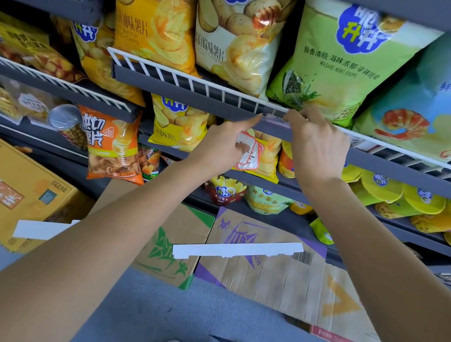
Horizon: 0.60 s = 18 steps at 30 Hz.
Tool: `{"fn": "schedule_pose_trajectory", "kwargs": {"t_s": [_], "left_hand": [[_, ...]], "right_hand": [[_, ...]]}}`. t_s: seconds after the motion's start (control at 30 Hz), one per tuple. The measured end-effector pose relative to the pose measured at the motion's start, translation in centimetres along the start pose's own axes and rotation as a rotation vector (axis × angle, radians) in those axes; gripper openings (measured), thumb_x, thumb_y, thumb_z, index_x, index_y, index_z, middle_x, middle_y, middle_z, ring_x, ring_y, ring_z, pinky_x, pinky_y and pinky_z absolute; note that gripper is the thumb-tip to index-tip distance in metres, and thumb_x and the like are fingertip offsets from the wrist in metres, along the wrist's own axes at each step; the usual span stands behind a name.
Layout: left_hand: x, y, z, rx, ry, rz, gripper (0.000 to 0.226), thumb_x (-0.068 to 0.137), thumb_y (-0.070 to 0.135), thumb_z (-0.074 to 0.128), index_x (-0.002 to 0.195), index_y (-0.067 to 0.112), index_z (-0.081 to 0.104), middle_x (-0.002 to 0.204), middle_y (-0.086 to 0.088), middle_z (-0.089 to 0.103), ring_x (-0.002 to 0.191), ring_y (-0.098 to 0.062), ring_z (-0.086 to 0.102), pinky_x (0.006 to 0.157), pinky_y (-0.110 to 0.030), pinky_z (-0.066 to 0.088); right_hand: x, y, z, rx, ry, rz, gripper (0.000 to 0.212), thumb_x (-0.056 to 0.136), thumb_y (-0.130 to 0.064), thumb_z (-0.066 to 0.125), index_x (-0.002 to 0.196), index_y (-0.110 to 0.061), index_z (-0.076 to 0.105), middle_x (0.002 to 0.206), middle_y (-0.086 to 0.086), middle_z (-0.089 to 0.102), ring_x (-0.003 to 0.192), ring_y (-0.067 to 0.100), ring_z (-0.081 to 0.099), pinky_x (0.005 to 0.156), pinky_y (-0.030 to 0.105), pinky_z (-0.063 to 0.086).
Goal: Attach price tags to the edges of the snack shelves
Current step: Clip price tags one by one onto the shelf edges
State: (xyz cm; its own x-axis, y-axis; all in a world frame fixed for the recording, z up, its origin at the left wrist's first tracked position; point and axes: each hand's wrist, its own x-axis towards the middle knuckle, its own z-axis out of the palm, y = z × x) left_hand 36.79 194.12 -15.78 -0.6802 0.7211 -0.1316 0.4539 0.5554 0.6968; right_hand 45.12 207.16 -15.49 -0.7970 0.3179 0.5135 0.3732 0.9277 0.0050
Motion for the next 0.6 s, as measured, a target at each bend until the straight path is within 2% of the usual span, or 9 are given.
{"fn": "schedule_pose_trajectory", "kwargs": {"t_s": [0.07,0.13,0.2,0.27,0.33,0.37,0.47,0.53,0.6], "left_hand": [[0.0,0.2,-0.1,0.004,-0.011,-0.006,0.058,0.094,0.010,0.051,0.143,0.032,0.031,0.107,-0.014,0.065,0.048,-0.009,0.041,0.043,-0.007,0.037],[0.1,0.4,-0.1,0.015,-0.020,-0.009,0.059,0.094,0.010,0.052,0.144,0.032,0.029,0.108,-0.015,0.065,0.049,-0.010,0.041,0.045,-0.010,0.038],[0.2,0.7,-0.2,0.030,-0.031,-0.005,0.061,0.094,0.011,0.052,0.145,0.032,0.027,0.111,-0.015,0.065,0.057,-0.013,0.049,0.053,-0.018,0.039],[0.4,1.1,-0.2,0.037,-0.031,-0.001,0.060,0.094,0.012,0.051,0.146,0.031,0.026,0.120,-0.014,0.061,0.084,-0.025,0.061,0.066,-0.024,0.042],[0.5,1.4,-0.2,0.026,-0.018,-0.013,0.060,0.094,0.013,0.052,0.146,0.030,0.026,0.130,-0.012,0.056,0.114,-0.028,0.055,0.086,-0.030,0.044],[0.5,1.5,-0.2,0.022,-0.015,-0.020,0.060,0.094,0.014,0.052,0.146,0.029,0.026,0.132,-0.011,0.055,0.121,-0.028,0.051,0.092,-0.033,0.043],[0.5,1.8,-0.2,0.032,0.001,-0.030,0.059,0.094,0.014,0.052,0.146,0.025,0.026,0.133,-0.011,0.054,0.122,-0.026,0.050,0.091,-0.029,0.041],[0.5,2.0,-0.2,0.045,0.018,-0.026,0.059,0.094,0.014,0.051,0.146,0.024,0.026,0.131,-0.011,0.055,0.118,-0.025,0.051,0.084,-0.024,0.037],[0.5,2.1,-0.2,0.058,0.032,-0.024,0.059,0.095,0.014,0.051,0.147,0.024,0.025,0.133,-0.012,0.053,0.118,-0.026,0.050,0.084,-0.024,0.032]], "right_hand": [[-0.2,-0.1,0.0,-0.013,0.007,0.013,0.029,0.046,0.014,0.047,0.065,-0.006,0.059,0.069,0.009,0.057,0.047,0.020,0.028,0.048,0.012,0.007],[-0.6,-0.2,0.1,-0.023,-0.010,0.024,0.027,0.049,0.014,0.051,0.067,-0.005,0.060,0.074,0.011,0.058,0.048,0.023,0.039,0.046,0.013,0.010],[-0.8,0.0,0.2,-0.048,-0.033,0.033,0.024,0.053,0.013,0.062,0.069,-0.005,0.062,0.079,0.011,0.060,0.053,0.026,0.050,0.049,0.012,0.004],[-0.8,0.1,0.2,-0.079,-0.053,0.029,0.024,0.054,0.010,0.071,0.070,-0.006,0.063,0.081,0.010,0.061,0.057,0.026,0.054,0.047,0.012,0.004],[-0.7,0.1,0.0,-0.088,-0.063,0.015,0.025,0.052,0.012,0.070,0.070,-0.005,0.064,0.081,0.009,0.061,0.058,0.026,0.055,0.044,0.014,0.010],[-0.7,0.1,-0.2,-0.089,-0.073,0.007,0.027,0.050,0.013,0.069,0.070,-0.005,0.064,0.081,0.010,0.061,0.058,0.026,0.056,0.044,0.015,0.013],[-0.6,0.2,-0.5,-0.094,-0.105,-0.009,0.031,0.047,0.016,0.068,0.071,-0.004,0.063,0.079,0.011,0.060,0.056,0.026,0.055,0.042,0.017,0.021],[-0.5,0.1,-0.6,-0.108,-0.121,-0.019,0.033,0.048,0.014,0.071,0.072,-0.007,0.062,0.077,0.008,0.059,0.056,0.024,0.053,0.042,0.017,0.019],[-0.5,0.1,-0.6,-0.118,-0.119,-0.028,0.034,0.050,0.012,0.072,0.074,-0.009,0.062,0.076,0.007,0.058,0.057,0.024,0.053,0.041,0.017,0.017]]}}
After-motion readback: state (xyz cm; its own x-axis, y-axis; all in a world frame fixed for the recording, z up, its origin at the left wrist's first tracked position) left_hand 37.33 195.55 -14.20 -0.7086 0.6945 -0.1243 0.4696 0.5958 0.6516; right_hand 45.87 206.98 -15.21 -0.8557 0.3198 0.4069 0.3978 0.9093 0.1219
